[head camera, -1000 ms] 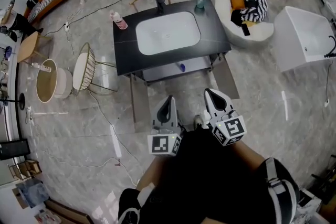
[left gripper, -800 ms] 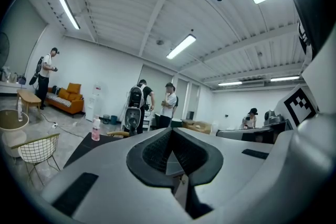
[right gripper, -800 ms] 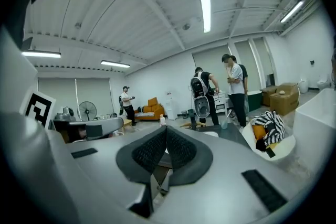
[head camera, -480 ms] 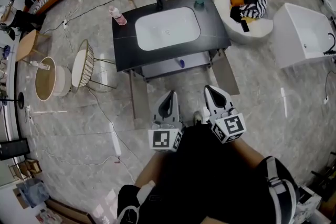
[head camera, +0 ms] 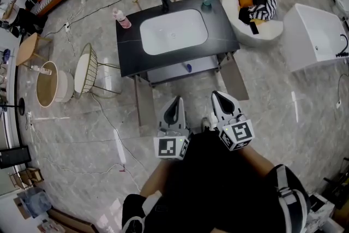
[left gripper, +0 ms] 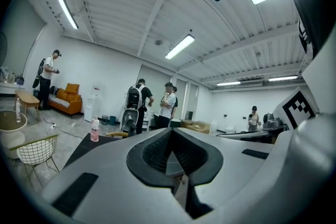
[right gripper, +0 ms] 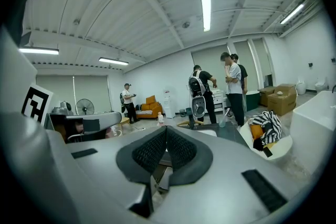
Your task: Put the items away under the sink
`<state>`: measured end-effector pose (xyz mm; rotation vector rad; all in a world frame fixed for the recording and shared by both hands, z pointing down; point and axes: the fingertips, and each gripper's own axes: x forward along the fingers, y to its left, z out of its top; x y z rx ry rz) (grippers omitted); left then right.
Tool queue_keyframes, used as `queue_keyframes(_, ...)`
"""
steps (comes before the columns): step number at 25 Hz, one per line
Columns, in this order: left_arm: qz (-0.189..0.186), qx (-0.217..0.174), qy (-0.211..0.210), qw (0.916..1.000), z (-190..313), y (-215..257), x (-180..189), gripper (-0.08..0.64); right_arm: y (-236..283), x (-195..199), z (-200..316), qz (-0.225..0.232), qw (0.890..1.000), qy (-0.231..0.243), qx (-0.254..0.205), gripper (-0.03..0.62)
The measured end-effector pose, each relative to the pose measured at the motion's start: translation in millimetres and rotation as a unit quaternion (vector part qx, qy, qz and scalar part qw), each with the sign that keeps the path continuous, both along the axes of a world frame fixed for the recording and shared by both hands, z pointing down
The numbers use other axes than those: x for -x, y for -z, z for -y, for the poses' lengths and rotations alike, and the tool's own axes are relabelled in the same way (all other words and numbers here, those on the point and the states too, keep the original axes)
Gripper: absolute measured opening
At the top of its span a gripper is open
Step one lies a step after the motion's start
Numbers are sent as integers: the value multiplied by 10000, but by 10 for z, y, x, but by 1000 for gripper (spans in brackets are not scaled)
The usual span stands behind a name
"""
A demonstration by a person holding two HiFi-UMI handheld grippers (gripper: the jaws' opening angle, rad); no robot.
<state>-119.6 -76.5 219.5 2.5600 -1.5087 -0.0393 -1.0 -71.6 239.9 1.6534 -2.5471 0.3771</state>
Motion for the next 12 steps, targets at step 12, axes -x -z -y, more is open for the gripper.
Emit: queue_keyframes(12, 11, 41, -44, 10000, 1, -43, 61, 15, -33, 98, 10, -17, 10000, 20, 37, 11)
